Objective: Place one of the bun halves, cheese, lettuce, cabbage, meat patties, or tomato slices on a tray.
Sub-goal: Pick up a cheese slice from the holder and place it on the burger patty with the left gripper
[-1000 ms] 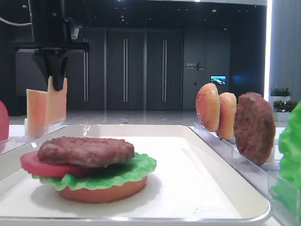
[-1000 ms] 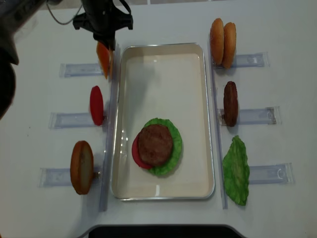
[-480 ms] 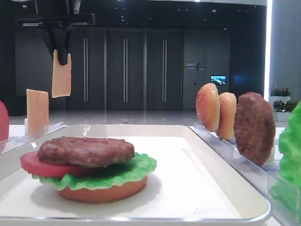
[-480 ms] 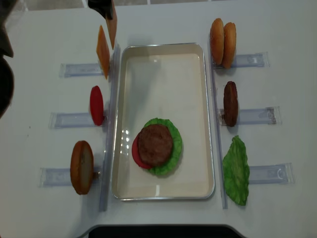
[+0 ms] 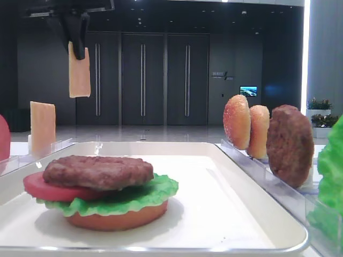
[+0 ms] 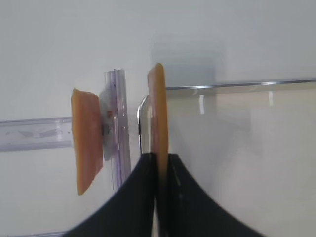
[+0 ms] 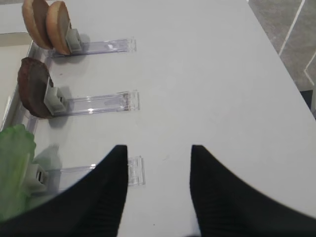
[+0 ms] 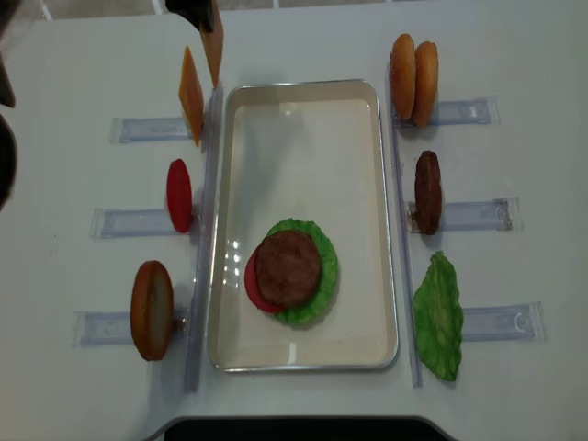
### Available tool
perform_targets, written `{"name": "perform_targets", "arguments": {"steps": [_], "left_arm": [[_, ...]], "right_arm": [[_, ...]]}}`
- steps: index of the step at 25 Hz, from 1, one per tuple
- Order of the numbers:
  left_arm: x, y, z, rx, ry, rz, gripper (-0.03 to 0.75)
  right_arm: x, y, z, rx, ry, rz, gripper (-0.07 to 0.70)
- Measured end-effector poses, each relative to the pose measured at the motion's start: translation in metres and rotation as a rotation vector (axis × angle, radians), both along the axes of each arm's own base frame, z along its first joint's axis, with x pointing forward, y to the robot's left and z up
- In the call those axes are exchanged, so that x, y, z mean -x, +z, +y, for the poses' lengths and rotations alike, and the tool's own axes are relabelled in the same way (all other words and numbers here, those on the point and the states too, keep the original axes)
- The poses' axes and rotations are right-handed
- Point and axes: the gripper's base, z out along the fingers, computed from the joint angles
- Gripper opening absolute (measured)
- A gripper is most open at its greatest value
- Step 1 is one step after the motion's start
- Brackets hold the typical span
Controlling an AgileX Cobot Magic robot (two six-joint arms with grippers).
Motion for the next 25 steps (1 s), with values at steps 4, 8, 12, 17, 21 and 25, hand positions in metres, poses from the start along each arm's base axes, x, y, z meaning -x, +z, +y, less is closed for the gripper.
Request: {"name": "perform_targets", "arguments": {"steps": [4, 8, 12, 17, 21, 25], "left_arm": [[0.021, 0.024, -0.023, 0.009, -0.066, -0.053, 0.024], [0.046, 0.047, -0.043, -0.008, -0.122, -0.113, 0.024], [0.068, 0.051, -0.039, -0.009, -0.136, -0.091, 0.024], [0.096, 0.042, -0.024, -0.032, -0.134, -0.026, 0.024], [0.124, 0.034, -0.009, -0.046, -0.127, 0.024, 0.024], [0.153, 0.024, 0.006, -0.054, -0.100, 0.073, 0.024]], "right_arm": [[0.000, 0.000, 0.000, 0.000, 0.000, 0.000, 0.290], [0.000, 0.000, 0.000, 0.000, 0.000, 0.000, 0.290], [0.000, 0.000, 0.000, 0.000, 0.000, 0.000, 0.290], [0.000, 0.000, 0.000, 0.000, 0.000, 0.000, 0.290], [0.000, 0.000, 0.000, 0.000, 0.000, 0.000, 0.290], [0.000, 0.000, 0.000, 0.000, 0.000, 0.000, 0.290]]}}
